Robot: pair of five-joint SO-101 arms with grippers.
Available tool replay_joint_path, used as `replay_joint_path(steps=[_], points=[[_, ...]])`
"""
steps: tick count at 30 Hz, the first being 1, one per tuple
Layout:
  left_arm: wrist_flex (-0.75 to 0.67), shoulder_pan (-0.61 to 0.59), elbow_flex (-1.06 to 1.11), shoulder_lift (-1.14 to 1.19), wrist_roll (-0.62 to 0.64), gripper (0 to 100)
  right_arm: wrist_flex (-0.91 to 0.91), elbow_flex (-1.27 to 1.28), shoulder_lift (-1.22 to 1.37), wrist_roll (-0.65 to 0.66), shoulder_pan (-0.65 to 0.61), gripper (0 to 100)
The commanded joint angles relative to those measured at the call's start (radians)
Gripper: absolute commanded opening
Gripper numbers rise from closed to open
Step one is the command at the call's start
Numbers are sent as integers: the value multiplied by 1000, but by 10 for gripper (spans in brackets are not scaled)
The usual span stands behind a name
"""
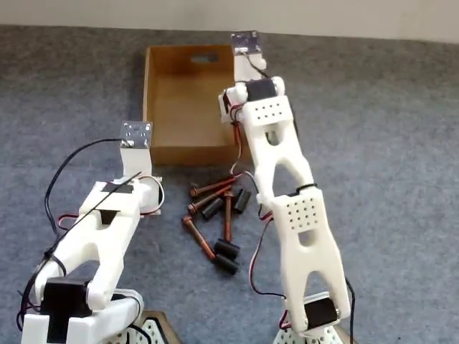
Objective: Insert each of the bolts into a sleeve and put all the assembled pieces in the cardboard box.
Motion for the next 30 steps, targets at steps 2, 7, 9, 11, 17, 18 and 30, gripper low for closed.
replay_joint_path(steps=[2, 7, 9, 11, 17, 18, 30], points=[[-17, 5, -4, -28, 3, 8, 10, -68, 13, 2, -4, 7], [-17, 5, -4, -28, 3, 8, 7, -68, 45, 2, -10, 7], [-17, 5, -4, -28, 3, 8, 1, -68, 56, 2, -10, 7], [-17, 5, -4, -28, 3, 8, -1, -68, 65, 2, -10, 7], [-17, 5, -4, -28, 3, 8, -1, -70, 102, 2, -10, 9], [-17, 5, -4, -28, 3, 8, -1, -70, 104, 2, -10, 10], [-17, 5, -4, -28, 3, 8, 4, -176, 108, 2, -7, 147]])
